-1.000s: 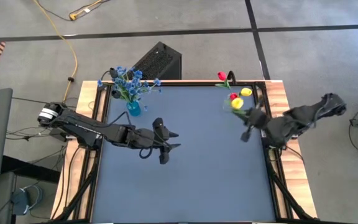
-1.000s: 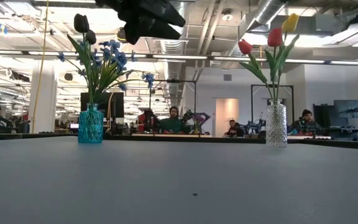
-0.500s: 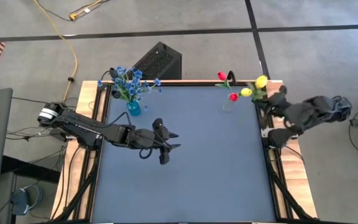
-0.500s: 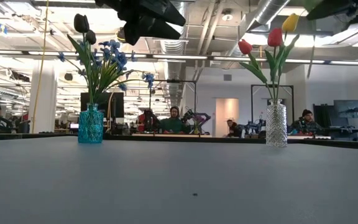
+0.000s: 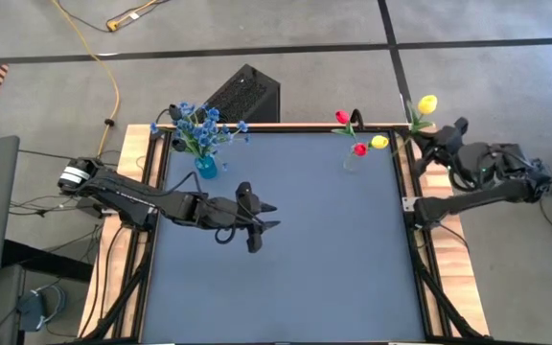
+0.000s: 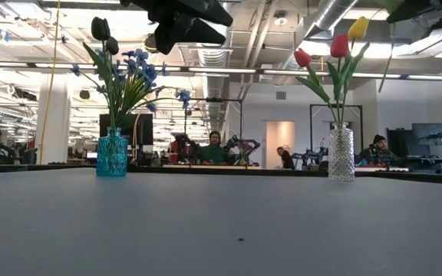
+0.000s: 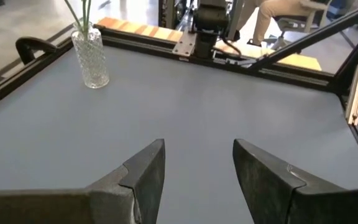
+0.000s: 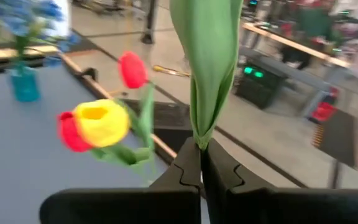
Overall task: Sort flowers into vase by color
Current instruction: Put the yellow tulip into the transparent vase
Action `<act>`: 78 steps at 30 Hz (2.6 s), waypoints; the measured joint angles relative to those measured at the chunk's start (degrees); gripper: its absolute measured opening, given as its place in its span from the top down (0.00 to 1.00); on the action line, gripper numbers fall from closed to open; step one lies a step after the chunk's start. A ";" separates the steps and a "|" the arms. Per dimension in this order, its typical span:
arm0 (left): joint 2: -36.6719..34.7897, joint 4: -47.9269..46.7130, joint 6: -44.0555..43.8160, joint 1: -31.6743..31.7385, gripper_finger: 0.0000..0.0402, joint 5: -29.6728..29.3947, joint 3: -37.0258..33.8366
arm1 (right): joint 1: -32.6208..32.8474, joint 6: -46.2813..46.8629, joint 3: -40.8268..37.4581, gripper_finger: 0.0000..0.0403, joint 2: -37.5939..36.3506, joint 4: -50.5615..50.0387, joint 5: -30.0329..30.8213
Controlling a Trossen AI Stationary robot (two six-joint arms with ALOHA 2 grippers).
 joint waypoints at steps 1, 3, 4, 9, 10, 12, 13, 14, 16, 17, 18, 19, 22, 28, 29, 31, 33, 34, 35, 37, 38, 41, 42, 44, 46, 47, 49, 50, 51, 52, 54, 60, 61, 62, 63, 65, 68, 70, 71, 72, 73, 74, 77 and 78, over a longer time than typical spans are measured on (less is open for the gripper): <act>0.00 0.45 0.00 0.00 0.56 -0.01 0.00 | -0.98 -0.18 -0.01 0.94 0.29 0.12 0.23; 0.00 1.02 -0.01 0.00 0.56 -0.01 0.00 | -2.97 -1.84 -0.04 0.94 0.93 1.50 0.51; 0.00 1.34 0.01 0.00 0.56 -0.01 0.00 | -4.06 -2.94 -0.04 0.94 1.31 2.44 0.56; 0.00 1.75 -0.15 0.00 0.56 1.06 0.00 | -10.43 -6.44 -0.04 0.94 4.07 6.45 -0.04; 0.01 1.75 -0.31 0.00 0.56 1.12 0.00 | -12.03 -7.03 -0.04 0.94 4.68 7.29 -0.57; 0.00 1.75 -0.45 0.00 0.56 1.13 0.00 | -15.64 -8.68 -0.04 0.94 5.94 8.55 -3.69; 0.00 1.75 -0.45 0.00 0.56 1.15 0.00 | -17.65 -9.44 -0.04 0.94 6.66 9.54 -6.00; 0.00 1.70 -0.45 0.00 0.56 1.15 0.00 | -20.00 -10.30 -0.04 0.94 7.48 10.53 -8.30; 0.00 1.70 -0.51 0.00 0.56 1.15 0.00 | -25.19 -12.03 -0.05 0.94 9.09 11.57 -12.46; 0.01 1.71 -0.52 0.00 0.56 1.16 0.00 | -28.09 -12.79 -0.07 0.94 9.86 12.34 -14.20; 0.01 1.69 -0.55 0.00 0.56 1.26 0.00 | -31.07 -13.44 -0.07 0.94 10.57 13.21 -16.34; 0.00 1.62 -0.66 0.00 0.56 1.65 0.00 | -34.32 -14.37 -0.07 0.94 11.22 14.02 -19.79; 0.01 1.42 -1.43 -0.13 0.56 3.30 0.00 | -43.53 -16.13 -0.07 0.94 12.43 16.89 -30.81; 0.00 1.05 -2.07 -0.17 0.56 4.99 0.00 | -59.32 -16.94 -0.07 0.94 14.95 20.03 -49.86; 0.00 1.05 -2.08 -0.17 0.56 4.97 0.00 | -61.13 -16.93 -0.12 0.94 15.66 20.12 -53.03; 0.02 1.07 -2.13 -0.15 0.56 4.83 0.00 | -63.82 -16.77 -0.33 0.94 17.22 19.87 -58.13; 0.01 1.07 -2.16 -0.15 0.56 4.56 0.00 | -65.09 -16.70 -0.42 0.94 18.81 19.89 -60.50; 0.01 1.09 -2.29 -0.15 0.56 4.56 0.00 | -65.18 -16.92 -0.44 0.94 19.33 20.04 -60.84; 0.00 1.09 -2.55 -0.15 0.56 4.54 0.00 | -65.09 -17.16 -0.44 0.94 19.68 20.43 -60.99; 0.01 1.09 -2.58 -0.15 0.56 4.53 0.00 | -64.65 -17.20 -0.39 0.94 20.34 21.30 -61.05; 0.00 1.09 -2.57 -0.15 0.56 4.53 0.00 | -64.33 -17.23 -0.39 0.94 20.64 21.56 -61.06; 0.00 1.11 -2.57 -0.15 0.56 4.53 0.00 | -63.51 -17.29 -0.42 0.94 20.77 23.29 -60.95; 0.01 1.11 -2.57 -0.15 0.56 4.52 0.00 | -63.25 -17.28 -0.39 0.94 20.66 23.82 -60.84; 0.00 1.14 -2.53 -0.15 0.56 4.51 0.00 | -62.82 -17.13 -0.35 0.94 20.62 23.99 -60.71; 0.00 1.14 -2.30 -0.15 0.56 4.49 0.00 | -62.82 -17.19 -0.37 0.94 20.77 23.89 -60.04; 0.02 1.14 -2.20 -0.15 0.56 4.49 0.00 | -62.82 -17.35 -0.37 0.94 20.78 23.81 -59.42; 0.01 1.14 -2.18 -0.15 0.56 4.47 0.00 | -62.80 -17.60 -0.37 0.94 20.81 23.97 -57.98; 0.00 1.16 -2.18 -0.15 0.56 4.47 0.00 | -62.80 -17.83 -0.37 0.94 20.93 23.99 -57.65; 0.00 1.16 -2.18 -0.13 0.56 4.47 0.00 | -62.80 -17.89 -0.37 0.94 21.19 23.90 -57.49; 0.00 1.16 -2.17 -0.13 0.56 4.47 0.00 | -62.80 -18.01 -0.50 0.94 21.44 24.01 -57.45; 0.00 1.16 -2.15 -0.15 0.56 4.47 0.00 | -62.52 -18.01 -1.84 0.94 21.47 25.47 -57.45; 0.00 1.16 -2.18 -0.13 0.56 4.47 0.00 | -61.17 -18.53 -7.24 0.94 21.38 30.44 -57.38; 0.01 1.16 -2.18 -0.13 0.56 4.45 0.00 | -61.17 -18.67 -7.45 0.94 21.30 30.76 -57.36; 0.00 1.18 -2.18 -0.13 0.56 4.45 0.00 | -61.23 -18.82 -7.69 0.94 21.26 31.05 -57.34; 0.02 1.18 -2.20 -0.13 0.56 4.43 0.00 | -61.30 -18.93 -7.89 0.94 21.23 30.89 -57.31; 0.02 1.20 -2.19 0.02 0.56 4.09 0.00 | -61.36 -19.08 -8.33 0.94 21.29 30.63 -57.26; 0.00 1.30 -2.15 0.04 0.56 3.93 0.00 | -61.02 -19.10 -9.16 0.94 21.28 31.72 -57.19; 0.00 1.33 -2.15 0.04 0.56 3.63 0.00 | -60.55 -18.79 -9.99 0.94 21.34 32.89 -57.19; 0.00 1.33 -2.15 0.04 0.56 3.48 0.00 | -60.28 -18.53 -10.45 0.94 21.36 33.19 -57.19; 0.00 1.33 -2.15 0.04 0.56 3.44 0.00 | -59.87 -18.16 -11.13 0.94 21.35 33.83 -57.17; 0.02 1.31 -2.15 0.03 0.56 3.33 0.00 | -59.49 -17.94 -11.93 0.94 21.34 34.65 -57.19; 0.00 1.31 -2.15 0.03 0.56 3.32 0.00 | -59.15 -17.64 -12.82 0.94 21.33 35.31 -57.19; 0.01 1.24 -2.15 0.02 0.56 3.31 0.00 | -58.49 -17.51 -14.95 0.94 21.39 35.45 -57.19; 0.02 1.24 -2.15 0.02 0.56 3.32 0.00 | -58.47 -17.51 -15.54 0.94 21.36 35.60 -57.17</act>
